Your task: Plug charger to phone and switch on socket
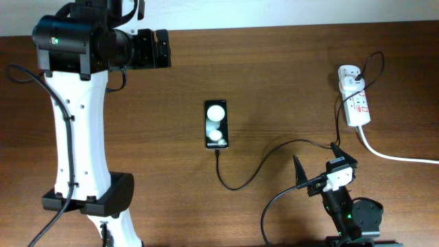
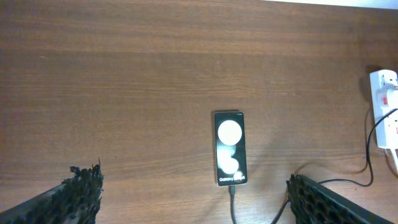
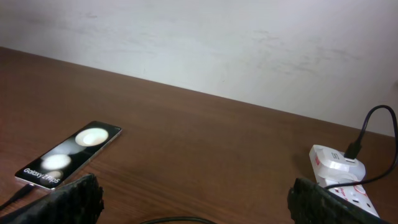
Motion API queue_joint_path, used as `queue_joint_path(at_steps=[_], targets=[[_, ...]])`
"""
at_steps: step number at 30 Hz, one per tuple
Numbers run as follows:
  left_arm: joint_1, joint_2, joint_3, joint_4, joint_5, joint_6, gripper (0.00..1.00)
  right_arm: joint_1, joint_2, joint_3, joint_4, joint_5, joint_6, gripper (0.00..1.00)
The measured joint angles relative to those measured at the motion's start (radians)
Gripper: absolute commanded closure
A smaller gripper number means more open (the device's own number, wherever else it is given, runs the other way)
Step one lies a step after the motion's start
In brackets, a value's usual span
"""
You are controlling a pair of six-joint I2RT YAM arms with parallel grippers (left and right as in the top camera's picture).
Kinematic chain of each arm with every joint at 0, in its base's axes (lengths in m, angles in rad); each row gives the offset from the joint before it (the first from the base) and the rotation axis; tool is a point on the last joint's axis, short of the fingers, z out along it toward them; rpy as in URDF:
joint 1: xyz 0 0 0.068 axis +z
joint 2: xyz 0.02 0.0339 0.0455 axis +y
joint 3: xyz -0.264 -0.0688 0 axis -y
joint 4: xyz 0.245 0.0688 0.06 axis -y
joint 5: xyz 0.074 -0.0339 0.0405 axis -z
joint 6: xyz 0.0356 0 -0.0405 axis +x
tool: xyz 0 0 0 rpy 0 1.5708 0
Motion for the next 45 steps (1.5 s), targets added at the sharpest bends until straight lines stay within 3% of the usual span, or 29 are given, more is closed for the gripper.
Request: queue_joint_path(at_steps=[19, 26, 34, 45], targets=[[0.0, -0.031, -0.047, 0.016, -0.02, 0.0, 0.01, 0.0, 0.0, 0.0, 0.0, 0.0, 0.0, 0.01], [0.0, -0.296, -0.531, 0.382, -0.027, 0.0, 0.01, 0.0, 0.0, 0.0, 0.0, 0.0, 0.0, 0.01], [0.0, -0.594, -1.047, 0.688, -0.083, 0.0, 0.01, 0.0, -0.001, 0.0, 0.0, 0.0, 0.0, 0.01], [0.025, -1.102, -1.802, 1.225, -0.129, 0.0, 0.01, 0.002, -0.001, 0.0, 0.0, 0.0, 0.0, 0.01]])
